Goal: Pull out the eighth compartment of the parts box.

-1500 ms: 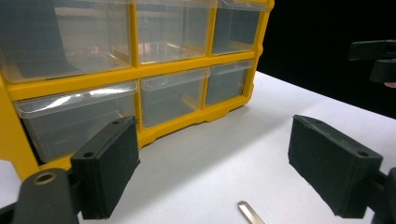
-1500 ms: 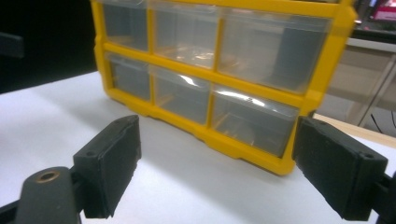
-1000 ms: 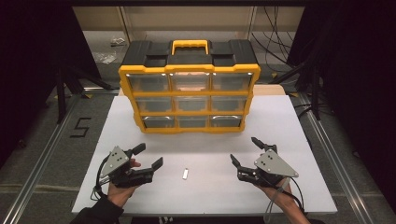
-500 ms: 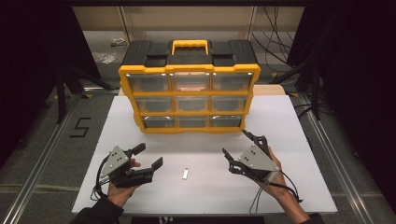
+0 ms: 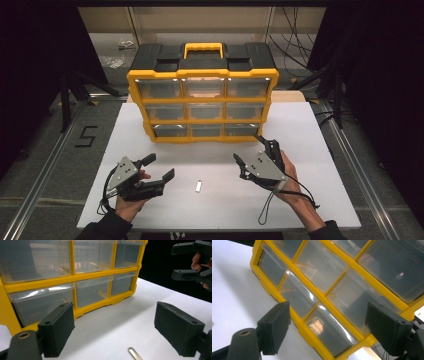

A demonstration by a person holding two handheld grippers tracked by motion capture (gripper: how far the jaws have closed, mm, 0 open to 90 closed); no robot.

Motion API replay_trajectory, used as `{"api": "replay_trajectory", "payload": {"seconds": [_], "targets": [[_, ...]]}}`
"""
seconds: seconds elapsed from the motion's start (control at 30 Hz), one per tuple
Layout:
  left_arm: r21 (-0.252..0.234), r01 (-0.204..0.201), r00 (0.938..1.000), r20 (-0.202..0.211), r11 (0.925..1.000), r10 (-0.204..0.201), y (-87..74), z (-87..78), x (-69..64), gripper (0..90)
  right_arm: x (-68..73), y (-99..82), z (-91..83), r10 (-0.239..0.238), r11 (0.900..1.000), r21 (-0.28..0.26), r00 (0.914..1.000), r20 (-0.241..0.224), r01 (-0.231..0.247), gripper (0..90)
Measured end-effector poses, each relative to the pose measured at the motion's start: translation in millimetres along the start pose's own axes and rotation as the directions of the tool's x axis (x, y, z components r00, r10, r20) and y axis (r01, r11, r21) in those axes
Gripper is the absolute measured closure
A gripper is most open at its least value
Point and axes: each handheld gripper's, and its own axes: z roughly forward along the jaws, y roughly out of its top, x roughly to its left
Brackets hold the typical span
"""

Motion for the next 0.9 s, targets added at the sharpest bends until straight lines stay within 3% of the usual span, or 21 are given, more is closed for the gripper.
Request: {"api": "replay_trajectory", "payload": {"seconds": [0.23, 0.53, 0.9], "targets": [[0.001, 0.001, 1.0, 0.0, 1.0, -0.001, 0.0, 0.0, 0.2, 15.6, 2.6, 1.3, 8.1, -0.052, 0.9986, 0.006, 0.9986, 0.01, 0.052, 21.7], [-0.002, 0.002, 1.0, 0.001, 1.0, -0.002, 0.1, -0.2, 0.1, 15.6, 7.9, 5.0, 22.6, -0.133, 0.9911, 0.01, 0.9908, 0.028, 0.133, 22.5], [-0.003, 0.002, 1.0, 0.004, 1.0, -0.002, 0.2, -0.3, -0.1, 15.6, 19.3, 5.3, 42.2, -0.246, 0.9691, 0.022, 0.9678, 0.051, 0.246, 24.1]]}}
